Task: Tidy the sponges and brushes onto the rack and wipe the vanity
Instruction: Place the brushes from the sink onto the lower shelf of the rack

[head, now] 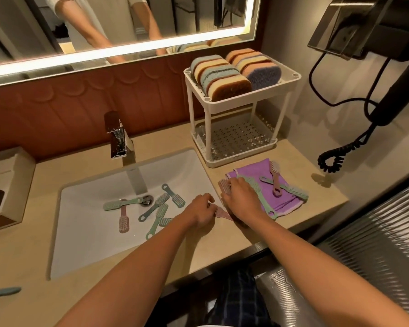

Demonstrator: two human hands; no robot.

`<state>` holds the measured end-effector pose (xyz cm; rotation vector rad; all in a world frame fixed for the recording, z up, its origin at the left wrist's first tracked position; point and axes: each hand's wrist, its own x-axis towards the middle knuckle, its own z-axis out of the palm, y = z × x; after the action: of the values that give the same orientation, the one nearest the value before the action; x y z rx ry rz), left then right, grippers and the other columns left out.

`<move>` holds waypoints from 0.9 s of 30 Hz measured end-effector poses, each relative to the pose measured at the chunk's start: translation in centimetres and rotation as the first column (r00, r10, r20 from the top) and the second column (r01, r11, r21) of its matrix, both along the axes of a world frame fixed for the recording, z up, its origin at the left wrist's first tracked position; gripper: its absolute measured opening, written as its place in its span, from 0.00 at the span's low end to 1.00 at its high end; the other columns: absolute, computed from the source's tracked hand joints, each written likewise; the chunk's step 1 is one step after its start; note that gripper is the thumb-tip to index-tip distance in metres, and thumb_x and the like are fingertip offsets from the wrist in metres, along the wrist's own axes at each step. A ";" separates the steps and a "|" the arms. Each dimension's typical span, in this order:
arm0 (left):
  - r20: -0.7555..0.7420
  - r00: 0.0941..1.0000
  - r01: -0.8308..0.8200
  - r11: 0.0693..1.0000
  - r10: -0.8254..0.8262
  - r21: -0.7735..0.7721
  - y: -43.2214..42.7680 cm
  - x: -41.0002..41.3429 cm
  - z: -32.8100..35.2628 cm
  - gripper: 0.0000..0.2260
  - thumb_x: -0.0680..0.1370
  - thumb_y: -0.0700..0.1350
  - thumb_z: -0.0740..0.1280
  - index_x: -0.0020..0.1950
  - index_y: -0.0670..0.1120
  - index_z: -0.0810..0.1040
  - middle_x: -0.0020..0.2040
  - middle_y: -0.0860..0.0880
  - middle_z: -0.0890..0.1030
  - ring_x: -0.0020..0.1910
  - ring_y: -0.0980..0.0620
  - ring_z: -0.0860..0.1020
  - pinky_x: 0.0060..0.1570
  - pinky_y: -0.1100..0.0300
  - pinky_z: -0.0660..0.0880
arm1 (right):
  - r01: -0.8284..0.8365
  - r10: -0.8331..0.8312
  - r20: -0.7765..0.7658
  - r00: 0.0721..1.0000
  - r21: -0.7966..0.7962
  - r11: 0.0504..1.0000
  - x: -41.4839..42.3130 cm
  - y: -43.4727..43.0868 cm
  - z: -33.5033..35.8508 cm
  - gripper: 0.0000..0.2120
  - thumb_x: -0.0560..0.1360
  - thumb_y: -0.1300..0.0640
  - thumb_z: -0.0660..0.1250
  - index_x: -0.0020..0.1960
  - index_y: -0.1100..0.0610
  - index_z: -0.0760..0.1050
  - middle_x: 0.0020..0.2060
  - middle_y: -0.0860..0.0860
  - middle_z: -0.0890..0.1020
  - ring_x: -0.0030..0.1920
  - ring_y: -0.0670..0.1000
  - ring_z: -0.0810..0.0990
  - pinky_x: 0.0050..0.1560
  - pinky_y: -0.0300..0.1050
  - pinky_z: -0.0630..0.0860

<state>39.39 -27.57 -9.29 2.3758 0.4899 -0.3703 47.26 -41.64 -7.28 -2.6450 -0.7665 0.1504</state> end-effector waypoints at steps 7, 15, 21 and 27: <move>0.130 0.969 -0.188 0.967 0.212 -0.174 0.2 0.4 0.4 0.08 0.83 0.43 0.59 0.51 0.45 0.77 0.54 0.42 0.80 0.49 0.45 0.80 0.52 0.52 0.78 | 0.043 -0.007 0.167 0.986 -0.211 0.976 0.1 1.7 -0.9 0.16 0.81 0.53 0.65 0.66 0.58 0.72 0.59 0.58 0.80 0.60 0.59 0.77 0.57 0.51 0.74; 0.287 0.889 -0.320 0.933 0.356 -0.163 1.8 0.5 0.9 0.14 0.80 0.48 0.54 0.41 0.47 0.75 0.43 0.42 0.78 0.41 0.44 0.79 0.46 0.42 0.80 | 0.086 -0.073 0.166 0.983 -0.075 0.993 -0.7 1.9 -1.6 0.11 0.75 0.57 0.66 0.57 0.58 0.76 0.50 0.56 0.82 0.52 0.60 0.79 0.52 0.55 0.73; 0.312 0.769 -0.562 0.823 0.558 -0.085 3.1 1.0 3.2 0.11 0.77 0.50 0.53 0.42 0.50 0.73 0.45 0.45 0.79 0.39 0.45 0.79 0.42 0.47 0.79 | 0.153 -0.143 -0.056 0.988 0.297 0.942 -0.5 2.4 -0.3 0.14 0.75 0.49 0.69 0.57 0.51 0.69 0.49 0.49 0.77 0.45 0.52 0.77 0.40 0.48 0.75; 0.355 0.574 -0.750 0.648 0.737 -0.134 6.0 2.5 5.7 0.10 0.81 0.47 0.55 0.46 0.46 0.74 0.52 0.46 0.74 0.44 0.44 0.76 0.49 0.47 0.77 | 0.203 -0.139 -0.188 0.972 0.384 0.901 1.0 3.6 0.7 0.14 0.76 0.48 0.68 0.58 0.49 0.69 0.54 0.48 0.76 0.46 0.51 0.79 0.43 0.56 0.81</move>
<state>41.89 -21.58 -3.59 1.9466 1.2406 0.4953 48.30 -38.07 -6.60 -2.2611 -0.4498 0.1342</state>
